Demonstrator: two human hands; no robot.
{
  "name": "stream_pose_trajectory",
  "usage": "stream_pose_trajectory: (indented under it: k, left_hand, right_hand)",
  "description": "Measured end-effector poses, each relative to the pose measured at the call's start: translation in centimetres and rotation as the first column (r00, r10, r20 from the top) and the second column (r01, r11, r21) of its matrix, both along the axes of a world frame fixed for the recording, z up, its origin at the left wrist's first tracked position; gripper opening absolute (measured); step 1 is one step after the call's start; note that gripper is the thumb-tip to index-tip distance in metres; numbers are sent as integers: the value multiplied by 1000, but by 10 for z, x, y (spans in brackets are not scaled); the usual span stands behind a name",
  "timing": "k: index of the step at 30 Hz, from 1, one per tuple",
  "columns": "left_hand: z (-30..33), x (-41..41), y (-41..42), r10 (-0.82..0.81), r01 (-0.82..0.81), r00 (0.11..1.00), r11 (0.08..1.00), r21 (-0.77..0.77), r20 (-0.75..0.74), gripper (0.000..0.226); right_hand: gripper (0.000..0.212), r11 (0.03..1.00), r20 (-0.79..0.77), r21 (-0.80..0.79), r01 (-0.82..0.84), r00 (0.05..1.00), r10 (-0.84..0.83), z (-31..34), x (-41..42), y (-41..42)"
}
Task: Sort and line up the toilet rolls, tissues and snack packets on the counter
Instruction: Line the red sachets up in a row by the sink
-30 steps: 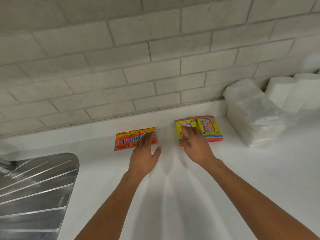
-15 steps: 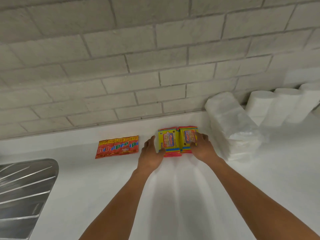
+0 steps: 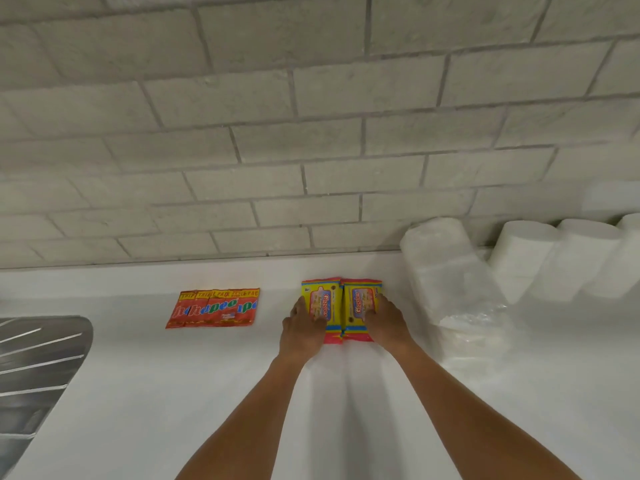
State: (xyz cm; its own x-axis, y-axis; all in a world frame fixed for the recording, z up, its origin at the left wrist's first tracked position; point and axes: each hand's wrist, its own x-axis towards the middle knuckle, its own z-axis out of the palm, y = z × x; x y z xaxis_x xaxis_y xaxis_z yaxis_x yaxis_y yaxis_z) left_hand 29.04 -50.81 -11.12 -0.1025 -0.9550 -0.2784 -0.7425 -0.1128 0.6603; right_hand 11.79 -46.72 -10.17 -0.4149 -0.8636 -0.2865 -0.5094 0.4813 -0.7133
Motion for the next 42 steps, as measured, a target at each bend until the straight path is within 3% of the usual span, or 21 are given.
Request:
stream_pose_trajectory:
  k: [8,12,15,18,24,31,37,42]
  left_hand:
    - [-3,-12,2,1,2,999,999,-49,55,58]
    - [-1,2,9,-187,190,981,979,-75,55,86]
    - [-7,16,20,-384,419,896,898,-135,222,86]
    - [-13,25,22,-435,516,823,842,-158,367,72]
    - [-17,32,11,-457,592,769,772,-229,447,62]
    - [-14,36,-1,-516,621,762,754,-215,392,59]
    - [-12,36,-2,-524,639,745,739,-216,413,67]
    - [-14,33,-4,-516,633,752,740,-229,410,63]
  right_hand:
    - [37,999,88,-34,-27,996,30,-4,1,-4]
    - [69,986,41,-37,-165,985,167,-29,-14,-5]
    - [88,950,-81,4,-312,947,311,-14,-14,10]
    - [77,919,-201,81,-385,897,393,-11,-15,16]
    - [68,911,-271,85,-403,871,410,-8,-18,18]
    - [67,913,-264,50,-404,877,402,-12,-22,14]
    - [84,890,-267,82,-449,850,454,-15,-25,14]
    - [78,894,-294,81,-440,847,443,-12,-27,14]
